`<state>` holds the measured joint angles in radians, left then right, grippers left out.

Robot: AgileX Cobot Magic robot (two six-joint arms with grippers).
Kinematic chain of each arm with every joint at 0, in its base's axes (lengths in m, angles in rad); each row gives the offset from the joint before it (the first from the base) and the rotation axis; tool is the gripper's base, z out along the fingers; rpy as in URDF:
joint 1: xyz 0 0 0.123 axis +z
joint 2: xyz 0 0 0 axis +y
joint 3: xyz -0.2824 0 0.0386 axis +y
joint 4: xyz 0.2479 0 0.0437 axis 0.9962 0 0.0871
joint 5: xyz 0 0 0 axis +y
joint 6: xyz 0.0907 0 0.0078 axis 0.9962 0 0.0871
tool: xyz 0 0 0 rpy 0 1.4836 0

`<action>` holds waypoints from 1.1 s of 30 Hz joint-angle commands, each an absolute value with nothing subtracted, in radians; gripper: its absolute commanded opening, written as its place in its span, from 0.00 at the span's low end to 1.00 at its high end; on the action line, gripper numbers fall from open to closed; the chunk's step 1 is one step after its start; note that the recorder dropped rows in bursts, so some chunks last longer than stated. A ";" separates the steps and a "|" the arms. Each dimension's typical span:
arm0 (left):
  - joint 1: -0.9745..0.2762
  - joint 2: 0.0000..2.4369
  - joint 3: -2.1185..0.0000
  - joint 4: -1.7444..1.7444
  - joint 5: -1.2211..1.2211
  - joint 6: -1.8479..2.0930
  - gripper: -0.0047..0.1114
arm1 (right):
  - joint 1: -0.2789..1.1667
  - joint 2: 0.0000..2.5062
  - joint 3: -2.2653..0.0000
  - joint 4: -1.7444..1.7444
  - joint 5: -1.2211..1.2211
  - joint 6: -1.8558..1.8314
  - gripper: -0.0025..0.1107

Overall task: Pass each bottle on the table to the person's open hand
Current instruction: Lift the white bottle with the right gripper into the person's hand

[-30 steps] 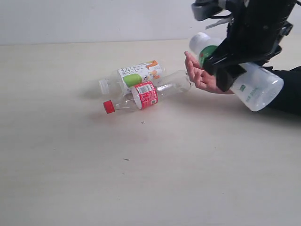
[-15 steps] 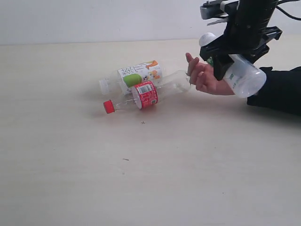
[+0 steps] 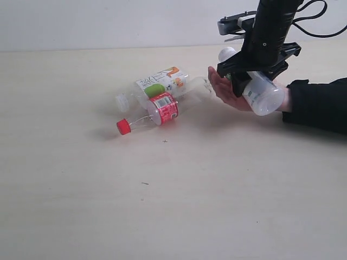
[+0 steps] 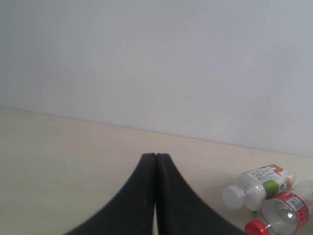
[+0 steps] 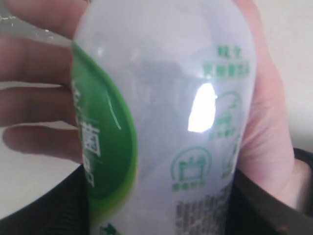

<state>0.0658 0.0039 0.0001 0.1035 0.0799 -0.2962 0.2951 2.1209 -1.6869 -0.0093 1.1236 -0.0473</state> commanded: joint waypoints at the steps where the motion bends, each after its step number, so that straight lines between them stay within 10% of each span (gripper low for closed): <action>1: 0.069 0.000 0.000 0.098 0.078 -0.291 0.05 | 0.291 2.127 -1.694 -0.007 1.108 -0.049 0.02; 9: 0.069 0.000 0.000 0.098 0.078 -0.291 0.05 | 0.291 2.127 -1.694 0.000 1.103 -0.042 0.05; 22: 0.069 0.000 0.000 0.098 0.078 -0.291 0.05 | 0.291 2.127 -1.694 0.000 1.101 -0.041 0.51; 33: 0.069 0.000 0.000 0.098 0.078 -0.291 0.05 | 0.291 2.127 -1.694 0.000 1.096 -0.041 0.67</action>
